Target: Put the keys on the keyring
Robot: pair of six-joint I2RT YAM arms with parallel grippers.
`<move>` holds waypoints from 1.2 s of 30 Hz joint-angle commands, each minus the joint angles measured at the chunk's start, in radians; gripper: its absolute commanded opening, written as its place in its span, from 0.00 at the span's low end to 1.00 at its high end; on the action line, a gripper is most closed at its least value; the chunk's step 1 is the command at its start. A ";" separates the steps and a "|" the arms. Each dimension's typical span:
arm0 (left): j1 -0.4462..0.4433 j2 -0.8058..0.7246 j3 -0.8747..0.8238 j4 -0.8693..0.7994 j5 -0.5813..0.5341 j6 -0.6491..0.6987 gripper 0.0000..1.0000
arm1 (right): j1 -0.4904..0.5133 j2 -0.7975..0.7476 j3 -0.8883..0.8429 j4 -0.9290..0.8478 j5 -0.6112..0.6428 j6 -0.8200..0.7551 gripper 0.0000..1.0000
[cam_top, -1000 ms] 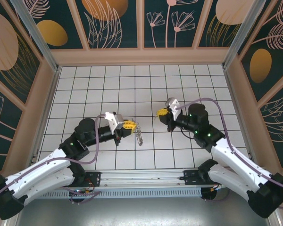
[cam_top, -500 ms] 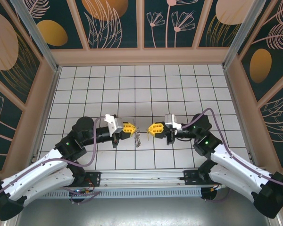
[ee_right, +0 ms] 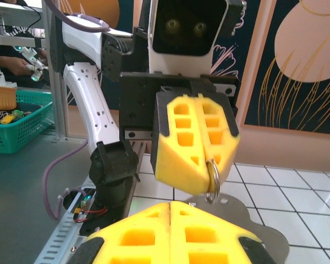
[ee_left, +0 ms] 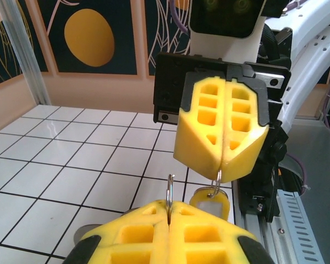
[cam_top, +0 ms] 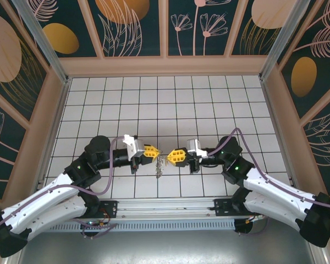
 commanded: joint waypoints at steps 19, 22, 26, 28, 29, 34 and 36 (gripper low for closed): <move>-0.003 0.003 0.027 0.029 0.047 0.012 0.00 | 0.041 -0.001 0.007 0.099 0.167 -0.020 0.00; -0.004 0.005 0.026 0.029 0.049 0.012 0.00 | 0.040 0.002 0.006 0.104 0.164 -0.019 0.00; -0.004 0.007 0.027 0.031 0.051 0.012 0.00 | 0.041 0.001 0.001 0.108 0.172 -0.018 0.00; -0.004 0.008 0.028 0.030 0.052 0.012 0.00 | 0.041 0.002 0.000 0.111 0.172 -0.016 0.00; -0.003 0.008 0.028 0.030 0.051 0.012 0.00 | 0.041 0.001 0.000 0.112 0.170 -0.014 0.00; -0.004 0.008 0.028 0.032 0.051 0.013 0.00 | 0.041 0.013 0.001 0.110 0.163 -0.013 0.00; -0.003 0.008 0.028 0.032 0.051 0.013 0.00 | 0.041 0.019 0.003 0.108 0.157 -0.012 0.00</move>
